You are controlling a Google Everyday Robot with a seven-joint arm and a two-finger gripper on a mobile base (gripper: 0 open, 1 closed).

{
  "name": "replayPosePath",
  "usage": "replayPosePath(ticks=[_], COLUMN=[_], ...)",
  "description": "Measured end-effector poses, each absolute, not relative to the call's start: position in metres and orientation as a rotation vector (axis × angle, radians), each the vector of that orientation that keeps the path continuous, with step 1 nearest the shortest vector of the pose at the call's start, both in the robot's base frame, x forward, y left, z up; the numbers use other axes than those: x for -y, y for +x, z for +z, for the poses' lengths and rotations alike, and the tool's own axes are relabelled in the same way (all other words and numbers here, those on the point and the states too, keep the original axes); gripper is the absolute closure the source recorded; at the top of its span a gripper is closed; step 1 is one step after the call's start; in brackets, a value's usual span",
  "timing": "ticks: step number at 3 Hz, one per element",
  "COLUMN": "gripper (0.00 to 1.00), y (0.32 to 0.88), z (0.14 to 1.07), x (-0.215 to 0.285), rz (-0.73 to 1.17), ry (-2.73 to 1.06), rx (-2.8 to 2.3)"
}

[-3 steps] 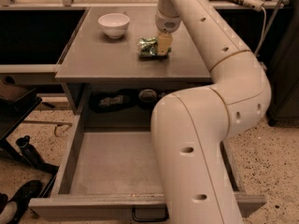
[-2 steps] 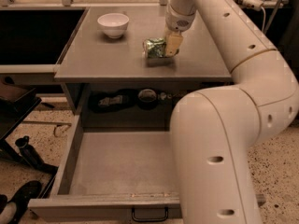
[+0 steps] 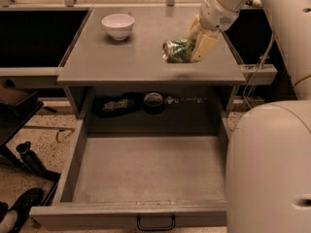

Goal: Place green can into top drawer

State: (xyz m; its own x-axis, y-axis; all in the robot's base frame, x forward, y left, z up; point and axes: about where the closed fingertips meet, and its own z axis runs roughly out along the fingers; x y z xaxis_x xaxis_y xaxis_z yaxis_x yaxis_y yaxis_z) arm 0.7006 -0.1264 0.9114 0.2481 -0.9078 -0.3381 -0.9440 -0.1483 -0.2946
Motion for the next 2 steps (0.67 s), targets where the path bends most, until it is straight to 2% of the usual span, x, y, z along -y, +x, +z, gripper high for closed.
replayPosePath(ticks=[1,2], gripper=[1.0,1.0], y=[0.6857,0.6915], z=[0.9454,0.9446], x=[0.1297,0.1266], rz=[0.012,0.001], ry=[-2.13,-2.117], rx=[-1.61,-1.602])
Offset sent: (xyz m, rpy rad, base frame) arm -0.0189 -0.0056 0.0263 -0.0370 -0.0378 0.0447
